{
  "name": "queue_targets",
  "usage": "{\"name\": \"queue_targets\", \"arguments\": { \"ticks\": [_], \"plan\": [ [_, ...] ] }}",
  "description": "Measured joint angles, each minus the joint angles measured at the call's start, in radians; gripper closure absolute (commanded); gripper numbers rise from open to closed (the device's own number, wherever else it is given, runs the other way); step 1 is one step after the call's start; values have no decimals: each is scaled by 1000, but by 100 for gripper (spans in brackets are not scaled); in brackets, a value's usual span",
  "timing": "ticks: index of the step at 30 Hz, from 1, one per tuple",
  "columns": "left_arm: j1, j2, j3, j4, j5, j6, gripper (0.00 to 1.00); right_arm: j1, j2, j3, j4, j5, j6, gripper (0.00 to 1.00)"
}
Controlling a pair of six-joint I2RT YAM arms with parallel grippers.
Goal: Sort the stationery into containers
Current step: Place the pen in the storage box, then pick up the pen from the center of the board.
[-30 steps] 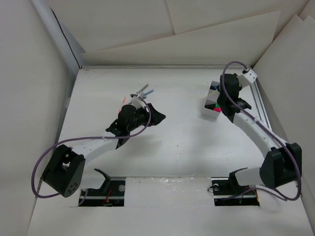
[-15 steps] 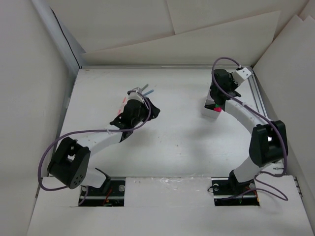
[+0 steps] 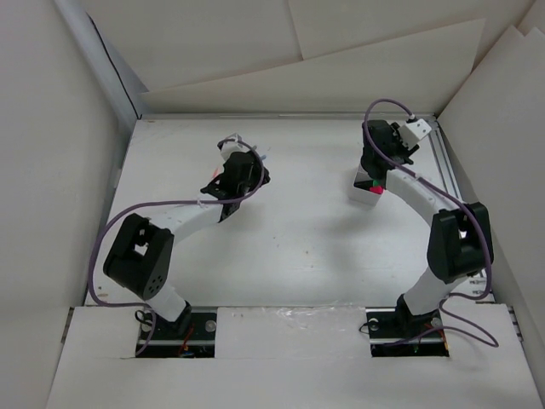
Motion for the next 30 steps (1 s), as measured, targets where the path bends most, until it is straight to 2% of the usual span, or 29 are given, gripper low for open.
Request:
{"name": "queue_targets", "arguments": {
  "ticks": [2, 6, 7, 8, 9, 11, 12, 14, 16, 18, 21, 30],
  "plan": [
    [3, 2, 5, -11, -19, 0, 56, 0, -7, 0, -15, -10, 8, 36],
    [27, 9, 5, -41, -44, -5, 55, 0, -74, -8, -43, -49, 25, 36],
    [39, 12, 5, -50, -46, -8, 55, 2, -108, -16, -53, -68, 32, 38],
    [55, 13, 5, -62, -45, -13, 57, 5, -147, -26, -63, -91, 38, 43],
    [78, 14, 5, -77, -42, -19, 59, 13, -192, -40, -64, -119, 44, 54],
    [137, 14, 0, -97, -33, -27, 61, 44, -300, -84, -65, -182, 53, 67],
    [172, 11, -11, -97, -29, -32, 62, 69, -356, -107, -64, -216, 55, 83],
    [238, -5, -51, -103, -20, -41, 62, 124, -461, -154, -56, -290, 58, 92],
    [296, -18, -89, -134, -30, -45, 62, 181, -549, -192, -51, -358, 58, 96],
    [319, -22, -100, -183, -53, -41, 62, 223, -605, -219, -48, -406, 55, 96],
    [313, -16, -85, -248, -70, -13, 64, 256, -639, -248, -42, -459, 54, 89],
    [307, 182, 148, -396, -113, 115, 63, 298, -631, -288, -44, -555, 47, 68]
  ]
}}
